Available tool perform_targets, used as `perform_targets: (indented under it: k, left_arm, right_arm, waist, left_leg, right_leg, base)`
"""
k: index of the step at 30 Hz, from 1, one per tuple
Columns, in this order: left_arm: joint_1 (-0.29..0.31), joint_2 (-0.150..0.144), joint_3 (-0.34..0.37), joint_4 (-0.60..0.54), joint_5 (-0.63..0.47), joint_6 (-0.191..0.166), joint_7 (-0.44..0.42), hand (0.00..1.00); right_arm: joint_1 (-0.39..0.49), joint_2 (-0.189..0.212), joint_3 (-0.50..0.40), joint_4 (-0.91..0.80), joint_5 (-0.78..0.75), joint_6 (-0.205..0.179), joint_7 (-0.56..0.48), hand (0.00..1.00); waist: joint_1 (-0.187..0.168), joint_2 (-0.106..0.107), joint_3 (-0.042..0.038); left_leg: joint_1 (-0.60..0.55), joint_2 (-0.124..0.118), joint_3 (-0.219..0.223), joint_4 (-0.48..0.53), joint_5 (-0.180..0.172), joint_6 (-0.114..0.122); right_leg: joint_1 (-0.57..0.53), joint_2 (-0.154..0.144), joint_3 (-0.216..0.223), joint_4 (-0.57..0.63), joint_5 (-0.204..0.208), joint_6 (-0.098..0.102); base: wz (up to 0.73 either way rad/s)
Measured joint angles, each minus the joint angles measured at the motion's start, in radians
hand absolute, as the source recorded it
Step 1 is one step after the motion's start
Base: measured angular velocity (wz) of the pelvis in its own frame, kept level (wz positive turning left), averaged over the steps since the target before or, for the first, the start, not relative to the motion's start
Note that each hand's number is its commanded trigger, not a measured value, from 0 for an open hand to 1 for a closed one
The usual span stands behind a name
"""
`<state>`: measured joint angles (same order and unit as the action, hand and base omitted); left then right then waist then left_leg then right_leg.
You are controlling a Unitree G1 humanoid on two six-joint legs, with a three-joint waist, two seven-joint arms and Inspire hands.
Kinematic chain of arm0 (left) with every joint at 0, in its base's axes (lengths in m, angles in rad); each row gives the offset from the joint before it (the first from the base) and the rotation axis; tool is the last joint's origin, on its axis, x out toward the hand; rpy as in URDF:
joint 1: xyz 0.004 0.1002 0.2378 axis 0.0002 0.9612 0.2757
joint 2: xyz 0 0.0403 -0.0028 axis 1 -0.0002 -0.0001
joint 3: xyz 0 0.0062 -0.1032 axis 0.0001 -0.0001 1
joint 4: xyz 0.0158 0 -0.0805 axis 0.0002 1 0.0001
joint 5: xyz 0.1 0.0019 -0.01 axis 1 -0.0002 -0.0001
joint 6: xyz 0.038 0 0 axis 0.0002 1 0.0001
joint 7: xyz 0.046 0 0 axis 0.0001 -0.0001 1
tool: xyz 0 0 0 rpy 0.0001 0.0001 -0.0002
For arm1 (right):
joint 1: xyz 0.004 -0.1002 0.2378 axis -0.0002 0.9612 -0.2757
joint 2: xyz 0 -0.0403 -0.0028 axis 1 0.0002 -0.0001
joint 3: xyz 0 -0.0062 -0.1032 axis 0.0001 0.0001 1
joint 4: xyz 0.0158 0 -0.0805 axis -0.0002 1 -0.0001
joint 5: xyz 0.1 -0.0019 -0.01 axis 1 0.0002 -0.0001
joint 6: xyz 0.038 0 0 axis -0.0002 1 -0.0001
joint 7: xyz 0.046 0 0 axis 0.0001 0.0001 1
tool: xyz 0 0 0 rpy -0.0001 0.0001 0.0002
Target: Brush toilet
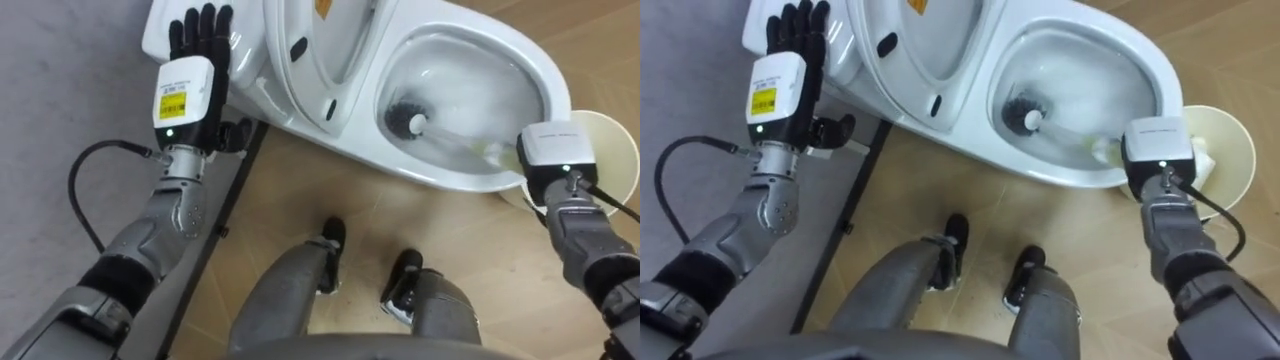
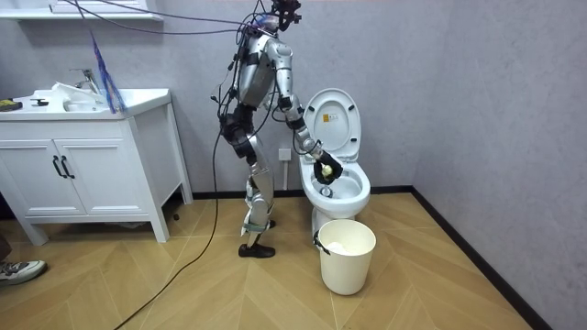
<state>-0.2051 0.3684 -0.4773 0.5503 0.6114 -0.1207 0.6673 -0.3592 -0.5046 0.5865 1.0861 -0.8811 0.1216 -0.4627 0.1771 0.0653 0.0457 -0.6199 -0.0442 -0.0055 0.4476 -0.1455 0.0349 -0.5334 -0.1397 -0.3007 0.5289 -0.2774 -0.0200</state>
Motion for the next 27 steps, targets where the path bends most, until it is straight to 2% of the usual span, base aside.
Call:
perform_targets:
  k: [2, 3, 6, 9, 12, 14, 16, 18, 19, 20, 21, 23, 25, 27]
  left_arm:
    - [-0.006, 0.006, 0.001, -0.013, -0.005, 0.001, 0.000, 0.00]
    - [-0.015, 0.007, 0.000, -0.019, -0.009, 0.000, 0.000, 0.00]
    - [-0.037, 0.006, 0.002, -0.025, -0.007, -0.002, 0.000, 0.00]
    - [-0.056, 0.006, 0.003, -0.029, -0.006, -0.002, -0.003, 0.00]
    - [-0.060, 0.005, 0.007, -0.046, -0.003, 0.005, -0.003, 0.00]
    - [-0.058, 0.005, 0.004, -0.042, 0.009, 0.009, -0.004, 0.00]
    - [-0.061, 0.002, 0.001, -0.034, 0.013, 0.009, -0.011, 0.00]
    - [-0.059, -0.019, 0.001, -0.011, 0.016, 0.014, -0.013, 0.00]
    - [-0.057, -0.028, 0.002, -0.007, 0.016, 0.018, -0.013, 0.00]
    - [-0.053, -0.049, 0.002, 0.016, 0.015, 0.029, -0.014, 0.00]
    - [-0.049, -0.058, 0.002, 0.028, 0.014, 0.031, -0.016, 0.00]
    - [-0.009, -0.076, 0.004, 0.037, 0.009, 0.045, -0.032, 0.00]
    - [0.028, -0.077, 0.006, 0.032, 0.003, 0.048, -0.030, 0.00]
    - [0.054, -0.076, 0.022, 0.019, -0.003, 0.049, -0.021, 0.00]
  right_arm:
    - [-0.041, -0.002, 0.002, 0.037, 0.017, -0.016, -0.007, 1.00]
    - [-0.070, -0.007, 0.001, 0.064, 0.018, -0.029, -0.013, 1.00]
    - [-0.122, -0.025, -0.003, 0.086, 0.007, -0.046, -0.021, 1.00]
    - [-0.155, -0.036, -0.008, 0.086, 0.003, -0.051, -0.045, 1.00]
    - [-0.157, -0.031, -0.021, 0.071, -0.010, -0.044, -0.048, 1.00]
    - [-0.139, -0.010, -0.019, 0.051, -0.029, -0.025, -0.041, 1.00]
    - [-0.110, 0.023, -0.018, 0.043, -0.046, 0.001, -0.028, 1.00]
    - [-0.044, 0.074, -0.019, 0.012, -0.086, 0.037, -0.014, 1.00]
    - [-0.032, 0.081, -0.019, 0.001, -0.085, 0.052, -0.013, 1.00]
    - [-0.014, 0.102, -0.019, -0.007, -0.081, 0.071, -0.014, 1.00]
    - [-0.006, 0.107, -0.019, -0.007, -0.081, 0.079, -0.013, 1.00]
    - [0.027, 0.124, -0.019, -0.016, -0.081, 0.100, 0.000, 1.00]
    - [0.057, 0.133, -0.019, -0.056, -0.068, 0.119, 0.023, 1.00]
    - [0.069, 0.147, -0.019, -0.074, -0.053, 0.127, 0.035, 1.00]
  waist:
    - [0.001, -0.008, 0.0053]
    - [0.000, -0.022, 0.0140]
    - [0.010, -0.030, 0.0192]
    - [0.016, -0.048, 0.0306]
    - [0.019, -0.058, 0.0276]
    - [0.018, -0.060, 0.0267]
    - [0.015, -0.055, 0.0240]
    - [0.016, -0.044, 0.0173]
    - [0.015, -0.037, 0.0135]
    - [0.014, -0.020, 0.0045]
    - [0.011, -0.008, -0.0006]
    - [-0.003, 0.022, -0.0165]
    - [-0.012, 0.030, -0.0221]
    - [-0.024, 0.030, -0.0224]
  left_leg:
    - [-0.012, 0.001, 0.004, 0.002, 0.000, 0.000]
    - [-0.023, -0.003, 0.007, 0.007, 0.001, 0.002]
    - [-0.049, -0.007, 0.010, 0.020, 0.004, 0.005]
    - [-0.058, -0.006, 0.007, 0.034, 0.006, 0.004]
    - [-0.061, -0.005, 0.009, 0.038, 0.006, 0.004]
    - [-0.057, -0.006, 0.009, 0.043, 0.006, 0.004]
    - [-0.055, -0.004, 0.010, 0.051, 0.006, 0.004]
    - [-0.037, -0.003, 0.008, 0.047, 0.005, 0.005]
    - [-0.031, -0.003, 0.008, 0.041, 0.004, 0.006]
    - [-0.016, -0.001, 0.008, 0.024, 0.004, 0.006]
    - [-0.006, -0.001, 0.005, 0.015, 0.004, 0.006]
    - [0.039, -0.003, 0.007, -0.019, 0.005, 0.008]
    - [0.067, -0.002, 0.013, -0.042, 0.007, 0.006]
    - [0.082, -0.001, 0.014, -0.065, 0.013, 0.001]
  right_leg:
    - [-0.020, -0.016, -0.001, 0.023, -0.006, -0.003]
    - [-0.038, -0.026, 0.000, 0.043, -0.013, -0.003]
    - [-0.069, -0.034, 0.003, 0.066, -0.018, -0.005]
    - [-0.080, -0.034, 0.010, 0.077, -0.020, -0.006]
    - [-0.079, -0.032, 0.006, 0.074, -0.020, -0.007]
    - [-0.070, -0.032, 0.003, 0.074, -0.019, -0.006]
    - [-0.058, -0.026, -0.004, 0.066, -0.018, -0.005]
    - [-0.032, -0.017, -0.007, 0.047, -0.015, -0.002]
    - [-0.026, -0.011, -0.004, 0.037, -0.011, 0.000]
    - [-0.009, -0.001, -0.003, 0.015, -0.001, 0.002]
    - [0.002, 0.003, -0.004, 0.002, 0.003, 0.004]
    - [0.043, 0.007, -0.002, -0.031, 0.011, 0.009]
    - [0.063, 0.007, 0.002, -0.046, 0.012, 0.009]
    - [0.075, 0.010, 0.000, -0.059, 0.012, 0.008]
  base:
    - [0.02]
    - [0.07]
    - [0.02]
    - [-0.01]
    - [0.01]
    - [0.02]
    - [0.08]
    - [0.03]
    - [-0.08]
    - [-0.09]
    - [-0.06]
    - [-0.07]
    - [-0.11]
    - [0.00]
